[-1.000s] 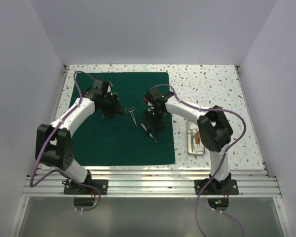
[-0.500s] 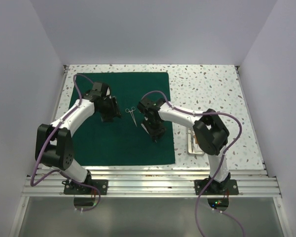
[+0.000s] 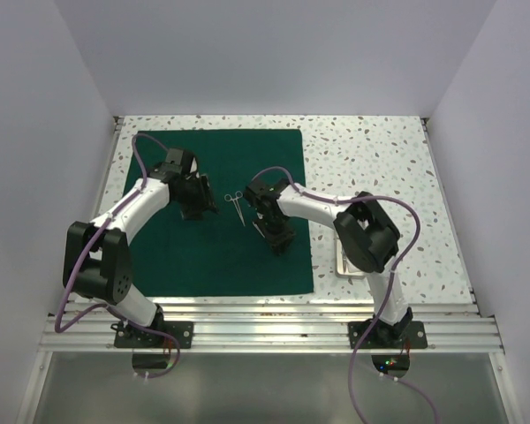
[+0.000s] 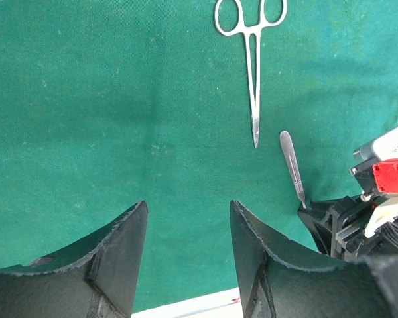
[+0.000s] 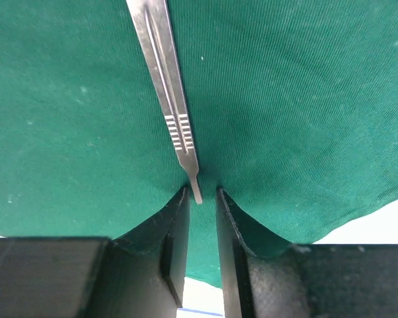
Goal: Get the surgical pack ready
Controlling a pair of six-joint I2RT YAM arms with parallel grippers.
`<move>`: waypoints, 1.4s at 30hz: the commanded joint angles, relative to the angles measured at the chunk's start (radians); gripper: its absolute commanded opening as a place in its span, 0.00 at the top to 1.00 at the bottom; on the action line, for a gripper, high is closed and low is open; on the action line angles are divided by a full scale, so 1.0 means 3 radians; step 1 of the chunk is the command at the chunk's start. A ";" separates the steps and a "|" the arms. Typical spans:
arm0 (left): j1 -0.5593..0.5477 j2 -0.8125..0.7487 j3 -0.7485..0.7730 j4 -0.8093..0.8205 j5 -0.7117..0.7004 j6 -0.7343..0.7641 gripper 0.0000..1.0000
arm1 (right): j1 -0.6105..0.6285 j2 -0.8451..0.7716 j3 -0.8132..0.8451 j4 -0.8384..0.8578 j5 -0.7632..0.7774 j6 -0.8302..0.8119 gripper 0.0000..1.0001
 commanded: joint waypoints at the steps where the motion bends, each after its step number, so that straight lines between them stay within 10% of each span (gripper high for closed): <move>1: 0.0002 -0.0046 0.0012 0.0005 0.0056 0.0036 0.44 | 0.0041 0.0074 0.0120 0.0035 0.0093 -0.0038 0.75; 16: 0.0027 -0.0020 0.0088 0.0000 0.0020 -0.0040 0.44 | -0.0061 -0.0293 0.0565 -0.0394 -0.0024 -0.0120 1.00; 22: 0.0027 0.0062 0.0109 0.0046 0.0128 -0.0102 0.44 | -0.0644 -0.0962 -0.0022 -0.0313 -0.0602 -0.0130 1.00; 42: -0.0197 0.1017 0.0834 -0.0143 0.0005 -0.0444 0.39 | -0.1733 -0.1680 -0.1634 -0.0379 -0.0142 -0.0079 1.00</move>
